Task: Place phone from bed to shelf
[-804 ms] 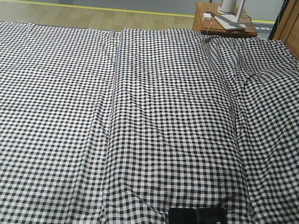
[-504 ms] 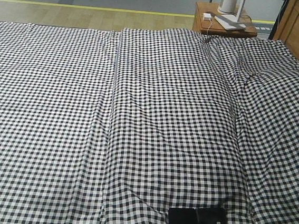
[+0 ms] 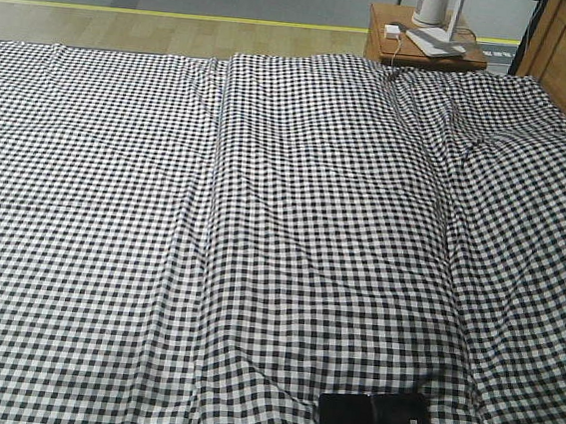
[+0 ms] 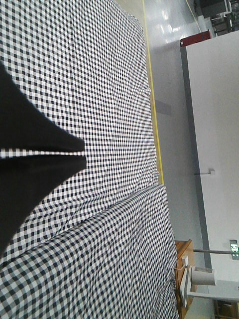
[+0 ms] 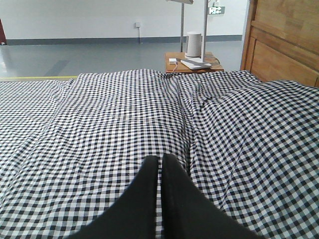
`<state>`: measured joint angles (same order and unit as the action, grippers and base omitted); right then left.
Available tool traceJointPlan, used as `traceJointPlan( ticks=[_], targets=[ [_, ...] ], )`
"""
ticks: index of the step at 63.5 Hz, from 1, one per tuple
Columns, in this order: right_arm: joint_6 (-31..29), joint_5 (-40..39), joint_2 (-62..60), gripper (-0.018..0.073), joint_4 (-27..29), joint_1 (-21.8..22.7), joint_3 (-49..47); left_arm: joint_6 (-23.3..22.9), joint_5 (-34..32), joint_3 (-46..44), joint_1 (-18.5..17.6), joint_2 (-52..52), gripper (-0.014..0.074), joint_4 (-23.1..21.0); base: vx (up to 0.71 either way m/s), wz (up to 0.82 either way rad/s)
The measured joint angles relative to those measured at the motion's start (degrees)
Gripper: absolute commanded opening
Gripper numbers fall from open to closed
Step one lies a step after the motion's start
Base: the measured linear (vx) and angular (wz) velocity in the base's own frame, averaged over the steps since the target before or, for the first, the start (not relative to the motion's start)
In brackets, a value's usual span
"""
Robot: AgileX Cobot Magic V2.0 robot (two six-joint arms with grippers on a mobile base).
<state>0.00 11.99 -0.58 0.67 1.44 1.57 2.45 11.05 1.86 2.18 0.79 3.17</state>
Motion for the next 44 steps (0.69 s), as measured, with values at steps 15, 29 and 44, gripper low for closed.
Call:
traceJointPlan(
  ticks=[15, 29, 44],
  targets=[
    [0.0, 0.0, 0.0, -0.0004, 0.0, 0.0, 0.0, 0.0, 0.0, 0.0, 0.0, 0.0, 0.0001, 0.0, 0.0, 0.0],
    [-0.5, 0.0, 0.0, -0.0004, 0.0, 0.0, 0.0, 0.0, 0.0, 0.0, 0.0, 0.0, 0.0001, 0.0, 0.0, 0.0],
    [0.4, -4.1, 0.0, -0.0004, 0.0, 0.0, 0.0, 0.0, 0.0, 0.0, 0.0, 0.0, 0.0001, 0.0, 0.0, 0.0]
  ],
)
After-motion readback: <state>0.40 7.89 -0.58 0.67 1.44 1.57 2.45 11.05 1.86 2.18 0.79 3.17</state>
